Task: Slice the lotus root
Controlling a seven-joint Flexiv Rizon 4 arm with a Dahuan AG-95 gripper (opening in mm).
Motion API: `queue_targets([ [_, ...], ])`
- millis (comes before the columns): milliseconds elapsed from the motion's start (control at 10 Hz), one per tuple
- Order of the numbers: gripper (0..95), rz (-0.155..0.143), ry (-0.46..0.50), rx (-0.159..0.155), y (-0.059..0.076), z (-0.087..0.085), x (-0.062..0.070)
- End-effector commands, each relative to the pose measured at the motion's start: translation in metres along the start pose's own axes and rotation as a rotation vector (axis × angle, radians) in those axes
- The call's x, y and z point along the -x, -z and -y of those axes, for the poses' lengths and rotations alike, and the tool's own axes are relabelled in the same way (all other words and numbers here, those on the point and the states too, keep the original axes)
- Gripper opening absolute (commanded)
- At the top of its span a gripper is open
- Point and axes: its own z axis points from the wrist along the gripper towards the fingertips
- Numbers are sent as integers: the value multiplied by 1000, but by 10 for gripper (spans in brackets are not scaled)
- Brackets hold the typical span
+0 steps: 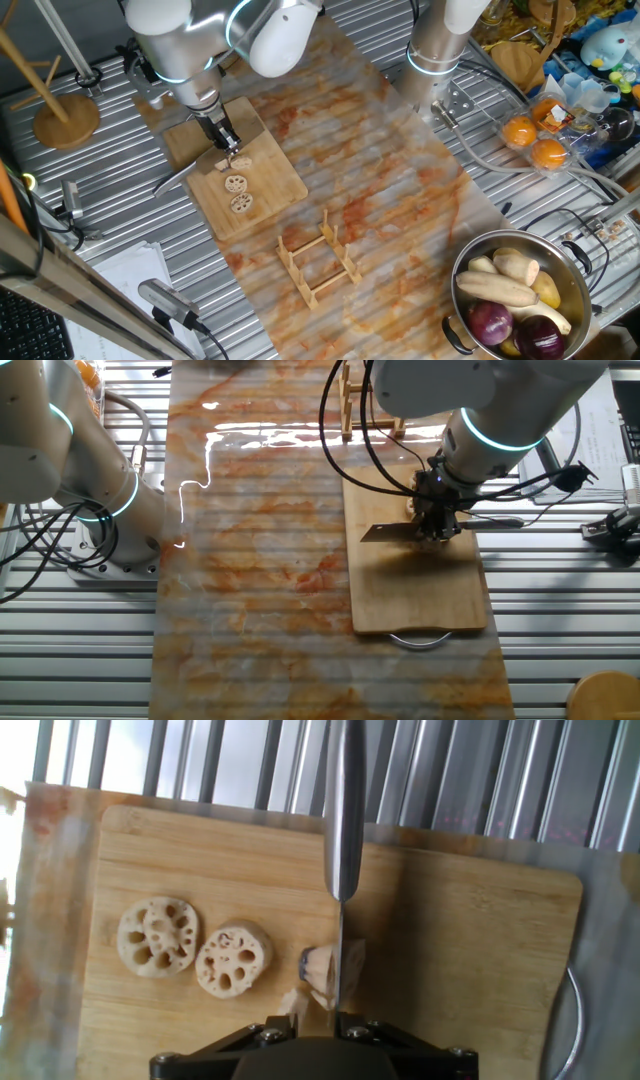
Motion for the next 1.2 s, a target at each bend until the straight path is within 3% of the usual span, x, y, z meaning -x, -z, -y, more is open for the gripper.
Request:
queue_targets([
  [100, 190, 0, 0, 4, -5, -1, -2],
  [400, 190, -1, -1, -6, -11, -1, -7],
  [1200, 190, 5, 1, 27, -15, -3, -6],
])
